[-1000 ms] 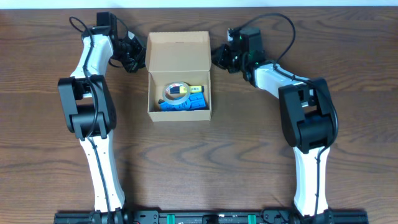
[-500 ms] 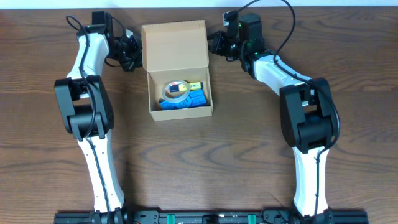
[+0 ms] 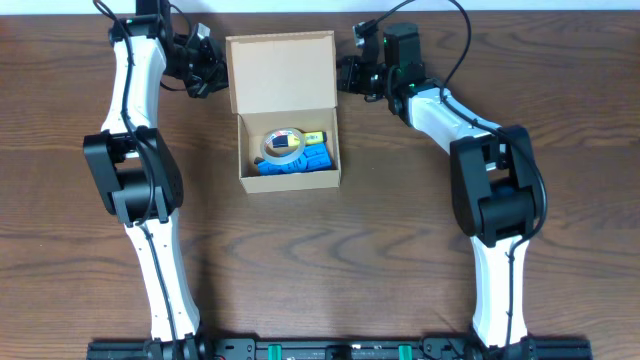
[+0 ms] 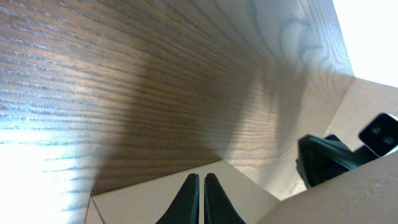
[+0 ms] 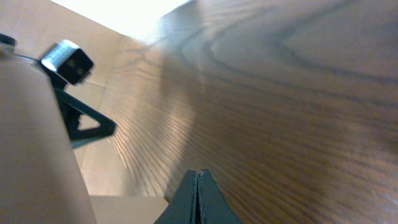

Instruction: Pack container

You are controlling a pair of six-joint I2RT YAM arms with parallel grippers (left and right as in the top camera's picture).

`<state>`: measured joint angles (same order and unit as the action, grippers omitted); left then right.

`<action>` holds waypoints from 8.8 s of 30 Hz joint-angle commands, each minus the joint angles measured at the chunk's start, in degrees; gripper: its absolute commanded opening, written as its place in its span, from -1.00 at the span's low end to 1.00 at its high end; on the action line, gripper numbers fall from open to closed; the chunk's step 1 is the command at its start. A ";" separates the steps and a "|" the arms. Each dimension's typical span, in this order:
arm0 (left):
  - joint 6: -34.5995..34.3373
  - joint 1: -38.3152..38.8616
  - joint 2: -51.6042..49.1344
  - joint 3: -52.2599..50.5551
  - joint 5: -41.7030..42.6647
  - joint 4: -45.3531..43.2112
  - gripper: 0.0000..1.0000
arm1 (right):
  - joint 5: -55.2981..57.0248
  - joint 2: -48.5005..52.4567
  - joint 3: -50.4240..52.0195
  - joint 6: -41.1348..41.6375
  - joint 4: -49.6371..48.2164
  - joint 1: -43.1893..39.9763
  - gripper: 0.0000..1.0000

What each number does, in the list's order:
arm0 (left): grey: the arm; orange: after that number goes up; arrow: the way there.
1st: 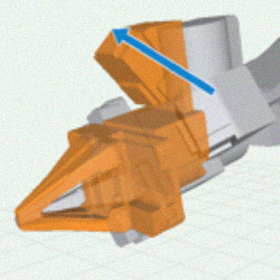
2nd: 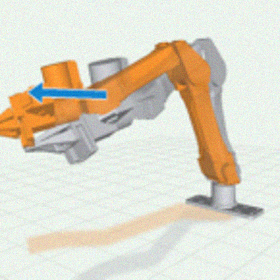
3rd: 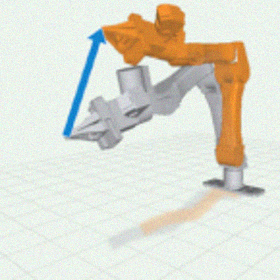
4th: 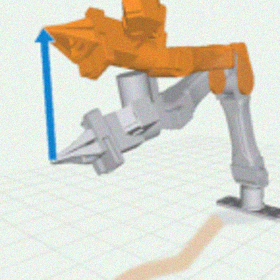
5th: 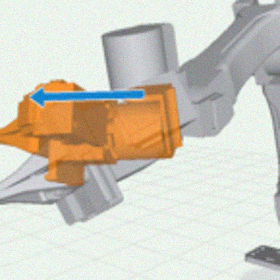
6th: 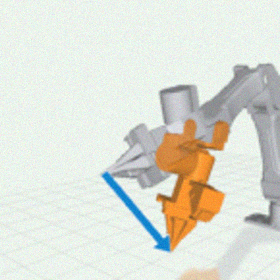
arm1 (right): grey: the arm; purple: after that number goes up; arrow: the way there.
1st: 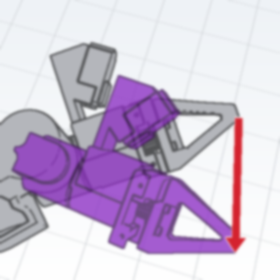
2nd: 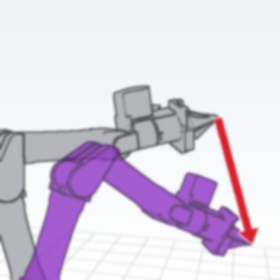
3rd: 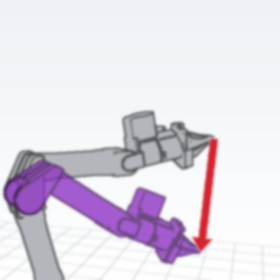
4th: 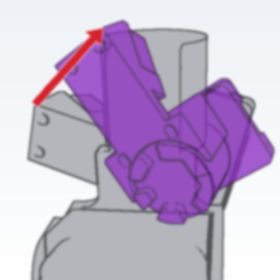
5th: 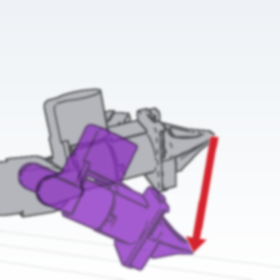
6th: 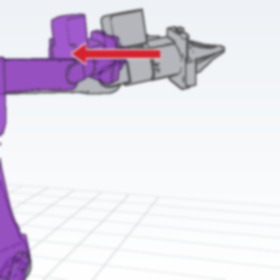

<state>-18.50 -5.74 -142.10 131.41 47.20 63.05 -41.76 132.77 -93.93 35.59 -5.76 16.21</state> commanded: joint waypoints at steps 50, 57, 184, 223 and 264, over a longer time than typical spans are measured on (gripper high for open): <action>9.40 2.56 4.13 18.56 -28.06 33.77 -0.89 | 27.43 -23.15 -1.31 -27.54 45.00 21.20 -0.97; 7.54 2.73 4.28 18.56 -31.45 33.77 -0.89 | 28.28 -18.71 -1.31 -27.50 46.16 23.47 -0.97; 20.02 2.75 120.93 -96.59 -45.20 -20.59 0.91 | 15.80 -82.82 38.14 -49.37 54.84 -7.23 0.99; 25.16 2.71 141.87 -122.42 -43.17 -25.79 0.91 | 15.82 -82.82 38.14 -49.37 54.84 -7.23 0.98; 25.16 2.71 141.85 -122.42 -43.15 -25.79 0.91 | 40.02 -130.51 84.94 -30.62 44.98 -11.08 0.98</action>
<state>6.07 -2.63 -0.69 9.34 4.08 37.15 -3.88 4.25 -10.26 2.74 39.16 6.57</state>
